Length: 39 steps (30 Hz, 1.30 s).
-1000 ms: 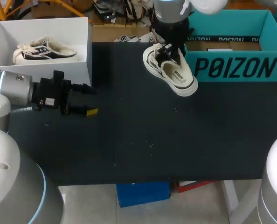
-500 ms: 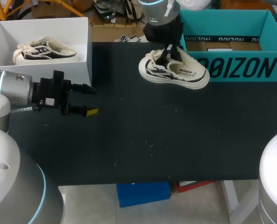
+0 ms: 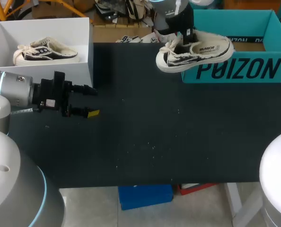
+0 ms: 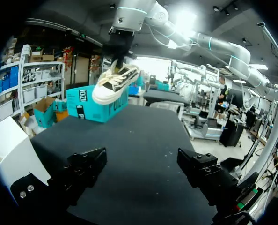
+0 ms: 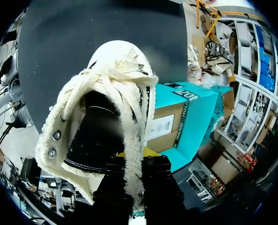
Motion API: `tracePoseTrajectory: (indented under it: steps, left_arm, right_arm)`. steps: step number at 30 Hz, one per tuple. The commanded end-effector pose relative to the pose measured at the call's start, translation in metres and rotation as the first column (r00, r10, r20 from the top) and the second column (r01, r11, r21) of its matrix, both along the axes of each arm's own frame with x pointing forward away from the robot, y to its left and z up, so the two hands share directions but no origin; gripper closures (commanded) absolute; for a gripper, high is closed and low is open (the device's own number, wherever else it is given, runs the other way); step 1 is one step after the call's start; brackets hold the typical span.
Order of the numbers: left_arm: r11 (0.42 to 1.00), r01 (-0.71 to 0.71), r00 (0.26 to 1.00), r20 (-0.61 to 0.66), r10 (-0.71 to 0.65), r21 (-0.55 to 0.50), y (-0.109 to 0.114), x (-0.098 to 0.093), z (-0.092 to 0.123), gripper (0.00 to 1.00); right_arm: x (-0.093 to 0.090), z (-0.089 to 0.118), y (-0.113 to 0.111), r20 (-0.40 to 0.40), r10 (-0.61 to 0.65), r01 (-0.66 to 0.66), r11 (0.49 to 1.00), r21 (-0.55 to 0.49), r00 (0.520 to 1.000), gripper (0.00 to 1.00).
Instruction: Take the shoe out of the shoebox, open the shoe tongue, remove and reinsert the insole, then place the shoe into the shoebox
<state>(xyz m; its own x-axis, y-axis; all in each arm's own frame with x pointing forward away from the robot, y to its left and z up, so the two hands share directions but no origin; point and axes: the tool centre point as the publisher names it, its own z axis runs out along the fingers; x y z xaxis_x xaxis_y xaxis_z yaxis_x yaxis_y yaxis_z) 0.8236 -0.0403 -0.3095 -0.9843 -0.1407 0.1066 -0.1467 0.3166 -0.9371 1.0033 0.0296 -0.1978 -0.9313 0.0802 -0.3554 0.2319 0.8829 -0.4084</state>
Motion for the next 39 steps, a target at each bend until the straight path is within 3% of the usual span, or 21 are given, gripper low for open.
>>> tracePoseTrajectory:
  steps: [1, 8, 10, 36, 39]
  left_arm:
    - [1.000, -0.005, 1.000, 0.003, 0.005, 0.002, -0.001, -0.001, -0.001, 0.00]
    - [1.000, -0.005, 1.000, 0.003, 0.005, 0.002, -0.001, -0.001, -0.001, 0.00]
    - [1.000, -0.005, 1.000, 0.003, 0.005, 0.002, -0.001, -0.001, -0.001, 0.00]
    - [1.000, -0.005, 1.000, 0.003, 0.005, 0.002, -0.001, -0.001, -0.001, 0.00]
    - [1.000, -0.005, 1.000, 0.003, 0.005, 0.002, -0.001, -0.001, -0.001, 0.00]
  right_arm:
    - [0.003, 0.006, -0.018, 0.008, 0.001, -0.002, 0.994, 0.111, 1.000, 1.00]
    - [0.030, 0.002, -0.034, -0.015, 0.007, -0.004, 0.989, 0.151, 1.000, 1.00]
    - [0.044, 0.005, -0.043, -0.038, 0.015, -0.012, 0.997, 0.079, 0.999, 1.00]
    - [0.044, 0.005, -0.043, -0.038, 0.015, -0.012, 0.997, 0.079, 0.999, 1.00]
    - [0.059, 0.014, -0.038, -0.098, 0.022, -0.002, 0.979, 0.203, 0.995, 1.00]
